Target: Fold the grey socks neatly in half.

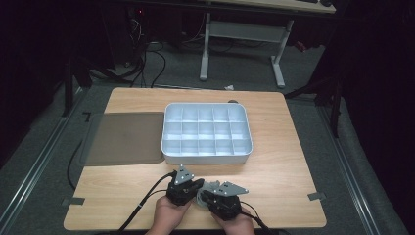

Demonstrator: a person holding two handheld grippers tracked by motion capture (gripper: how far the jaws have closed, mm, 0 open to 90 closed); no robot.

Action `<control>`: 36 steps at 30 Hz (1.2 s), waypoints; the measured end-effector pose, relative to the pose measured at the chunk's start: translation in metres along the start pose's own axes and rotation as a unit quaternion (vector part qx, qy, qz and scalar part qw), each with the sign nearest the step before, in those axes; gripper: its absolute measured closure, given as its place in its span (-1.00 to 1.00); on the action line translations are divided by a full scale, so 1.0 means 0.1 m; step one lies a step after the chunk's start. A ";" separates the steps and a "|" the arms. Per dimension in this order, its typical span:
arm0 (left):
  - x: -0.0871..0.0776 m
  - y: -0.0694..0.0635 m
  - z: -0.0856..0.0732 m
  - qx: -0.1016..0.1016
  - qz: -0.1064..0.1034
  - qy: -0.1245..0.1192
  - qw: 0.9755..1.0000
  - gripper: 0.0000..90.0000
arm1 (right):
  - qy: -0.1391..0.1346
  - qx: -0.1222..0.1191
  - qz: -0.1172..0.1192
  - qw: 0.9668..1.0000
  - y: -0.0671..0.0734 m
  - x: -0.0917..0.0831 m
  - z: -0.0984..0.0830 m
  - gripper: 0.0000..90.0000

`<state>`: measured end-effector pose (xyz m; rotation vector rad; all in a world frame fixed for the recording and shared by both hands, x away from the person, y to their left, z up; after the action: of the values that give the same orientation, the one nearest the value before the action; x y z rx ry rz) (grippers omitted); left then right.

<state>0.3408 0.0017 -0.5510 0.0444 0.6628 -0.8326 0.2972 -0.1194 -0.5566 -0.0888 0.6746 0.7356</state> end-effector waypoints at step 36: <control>-0.11 0.03 -0.19 0.022 0.014 0.015 1.000 1.00 | 0.025 -0.052 -0.028 0.998 -0.08 0.03 -0.02 0.49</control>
<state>0.3276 0.0165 -0.5609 0.1055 0.6714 -0.8197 0.3029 -0.1238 -0.5609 -0.2218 0.6789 0.7155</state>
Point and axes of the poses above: each handheld gripper's, and its own axes: x roughly forward along the jaws, z roughly out of its top, y roughly to its left, the point moved 5 cm from there along x, roughly forward along the jaws, and after that the axes turned 1 degree about z, right-handed, at the moved point
